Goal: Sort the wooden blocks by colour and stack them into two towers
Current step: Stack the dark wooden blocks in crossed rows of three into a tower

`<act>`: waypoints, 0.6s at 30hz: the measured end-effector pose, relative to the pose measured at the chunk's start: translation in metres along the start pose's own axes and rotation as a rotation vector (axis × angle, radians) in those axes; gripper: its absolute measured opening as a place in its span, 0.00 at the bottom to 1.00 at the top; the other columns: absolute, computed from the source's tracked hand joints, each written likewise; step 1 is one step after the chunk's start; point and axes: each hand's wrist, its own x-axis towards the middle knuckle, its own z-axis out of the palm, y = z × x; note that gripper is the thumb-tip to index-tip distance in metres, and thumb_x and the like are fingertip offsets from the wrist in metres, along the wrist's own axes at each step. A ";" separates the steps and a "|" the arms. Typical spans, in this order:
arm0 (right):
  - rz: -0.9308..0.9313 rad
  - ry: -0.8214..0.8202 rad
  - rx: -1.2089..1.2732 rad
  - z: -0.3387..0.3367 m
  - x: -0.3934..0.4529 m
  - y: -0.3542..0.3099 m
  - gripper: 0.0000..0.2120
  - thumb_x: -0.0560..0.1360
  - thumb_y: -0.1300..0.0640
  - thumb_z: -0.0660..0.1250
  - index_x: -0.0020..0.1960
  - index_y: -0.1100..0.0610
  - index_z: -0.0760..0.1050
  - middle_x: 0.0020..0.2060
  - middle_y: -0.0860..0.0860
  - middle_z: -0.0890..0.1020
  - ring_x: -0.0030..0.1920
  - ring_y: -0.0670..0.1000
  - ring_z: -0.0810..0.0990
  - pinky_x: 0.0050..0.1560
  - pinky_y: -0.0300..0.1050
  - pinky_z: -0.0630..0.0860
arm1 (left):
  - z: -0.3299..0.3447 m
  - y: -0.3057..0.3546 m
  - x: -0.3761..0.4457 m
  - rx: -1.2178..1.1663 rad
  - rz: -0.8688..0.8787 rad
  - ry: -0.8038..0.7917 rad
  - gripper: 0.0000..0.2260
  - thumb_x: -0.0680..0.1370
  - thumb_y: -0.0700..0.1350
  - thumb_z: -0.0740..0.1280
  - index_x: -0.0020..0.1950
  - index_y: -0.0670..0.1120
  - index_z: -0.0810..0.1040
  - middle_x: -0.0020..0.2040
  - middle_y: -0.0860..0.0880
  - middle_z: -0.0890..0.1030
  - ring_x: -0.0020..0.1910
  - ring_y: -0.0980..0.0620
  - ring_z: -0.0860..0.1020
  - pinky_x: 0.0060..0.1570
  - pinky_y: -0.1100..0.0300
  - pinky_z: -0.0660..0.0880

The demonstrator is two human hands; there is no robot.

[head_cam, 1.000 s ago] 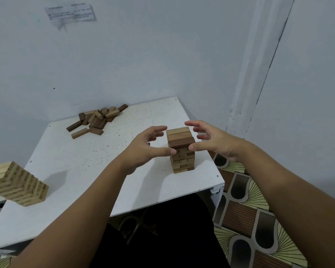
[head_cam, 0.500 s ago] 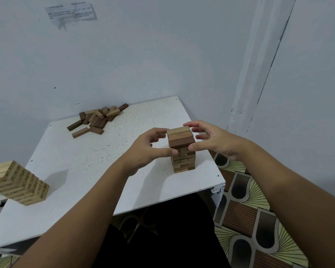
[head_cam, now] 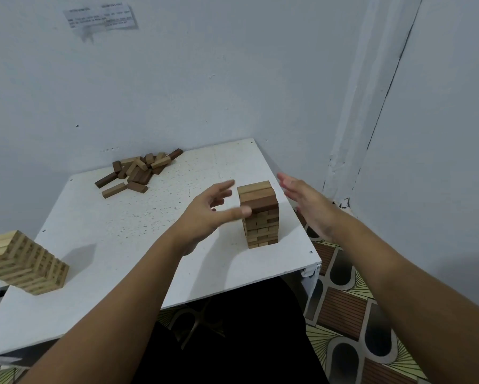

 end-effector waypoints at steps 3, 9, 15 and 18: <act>-0.043 0.150 0.173 0.017 -0.002 0.000 0.29 0.84 0.38 0.52 0.83 0.45 0.57 0.81 0.41 0.61 0.79 0.41 0.58 0.82 0.54 0.47 | 0.013 0.011 -0.002 -0.285 -0.036 0.216 0.41 0.73 0.74 0.63 0.81 0.55 0.64 0.78 0.54 0.70 0.77 0.54 0.66 0.79 0.46 0.60; -0.079 0.196 0.265 0.048 0.003 -0.009 0.28 0.86 0.41 0.47 0.83 0.49 0.56 0.81 0.42 0.59 0.80 0.41 0.56 0.81 0.47 0.48 | 0.062 0.047 -0.010 -0.467 -0.105 0.312 0.38 0.78 0.75 0.43 0.85 0.57 0.54 0.83 0.59 0.58 0.83 0.56 0.53 0.78 0.55 0.48; -0.074 0.193 0.312 0.056 0.005 -0.009 0.30 0.85 0.39 0.47 0.83 0.52 0.55 0.81 0.43 0.59 0.80 0.40 0.56 0.82 0.46 0.49 | 0.089 0.077 -0.026 -0.529 -0.176 0.348 0.22 0.84 0.66 0.41 0.58 0.64 0.73 0.27 0.72 0.72 0.26 0.79 0.70 0.58 0.64 0.59; -0.064 0.187 0.287 0.058 0.004 -0.010 0.31 0.85 0.38 0.47 0.83 0.51 0.55 0.82 0.43 0.59 0.80 0.40 0.55 0.82 0.47 0.47 | 0.091 0.074 -0.022 -0.529 -0.194 0.376 0.30 0.83 0.68 0.42 0.73 0.53 0.71 0.30 0.71 0.70 0.25 0.77 0.71 0.59 0.60 0.60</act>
